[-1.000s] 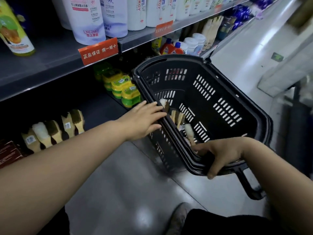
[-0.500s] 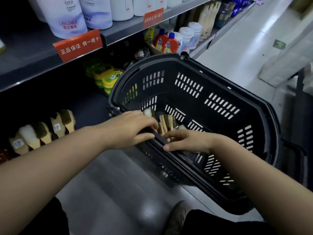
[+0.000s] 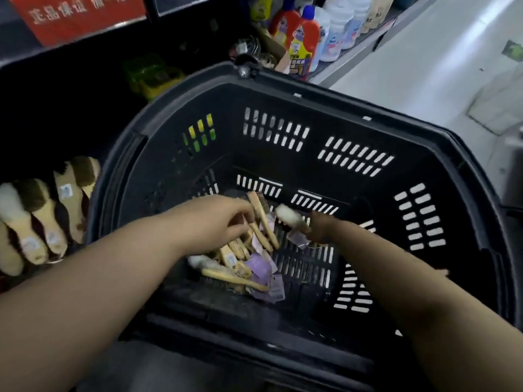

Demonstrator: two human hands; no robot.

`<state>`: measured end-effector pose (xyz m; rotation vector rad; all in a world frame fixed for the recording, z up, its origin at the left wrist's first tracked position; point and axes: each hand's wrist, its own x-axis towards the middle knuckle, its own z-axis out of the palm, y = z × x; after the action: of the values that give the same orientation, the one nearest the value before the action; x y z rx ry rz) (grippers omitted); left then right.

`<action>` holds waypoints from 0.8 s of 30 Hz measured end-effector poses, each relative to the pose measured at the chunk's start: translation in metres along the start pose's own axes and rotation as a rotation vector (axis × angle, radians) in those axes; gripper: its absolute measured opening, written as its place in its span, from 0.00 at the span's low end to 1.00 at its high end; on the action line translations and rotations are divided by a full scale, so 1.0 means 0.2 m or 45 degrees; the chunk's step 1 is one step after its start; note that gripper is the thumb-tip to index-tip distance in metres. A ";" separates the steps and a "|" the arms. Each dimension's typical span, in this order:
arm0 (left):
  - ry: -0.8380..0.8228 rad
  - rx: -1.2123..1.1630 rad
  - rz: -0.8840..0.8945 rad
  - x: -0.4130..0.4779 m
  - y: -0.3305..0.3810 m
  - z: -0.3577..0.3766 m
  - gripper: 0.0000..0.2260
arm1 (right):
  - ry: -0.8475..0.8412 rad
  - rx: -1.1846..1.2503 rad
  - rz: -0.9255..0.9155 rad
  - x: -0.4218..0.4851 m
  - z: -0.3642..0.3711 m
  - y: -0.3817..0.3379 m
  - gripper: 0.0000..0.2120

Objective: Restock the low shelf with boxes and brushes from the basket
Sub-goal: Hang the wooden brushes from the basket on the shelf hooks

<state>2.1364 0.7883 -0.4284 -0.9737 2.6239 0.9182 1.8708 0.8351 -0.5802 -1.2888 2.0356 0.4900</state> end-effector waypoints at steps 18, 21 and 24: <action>0.215 -0.880 -0.511 -0.16 0.00 -0.10 0.09 | -0.770 1.596 -0.438 -0.43 -0.29 -0.44 0.10; 0.215 -1.314 -0.581 -0.30 0.00 -0.13 0.06 | -0.931 1.707 -0.652 -0.65 -0.33 -0.59 0.13; 0.232 -1.719 -0.547 -0.41 -0.02 -0.14 0.11 | -0.874 1.759 -0.763 -0.80 -0.34 -0.71 0.14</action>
<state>2.2013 0.8113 -0.3770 -1.7653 1.4584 2.5509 2.0220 0.8325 -0.4137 -0.5946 0.8724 -0.6196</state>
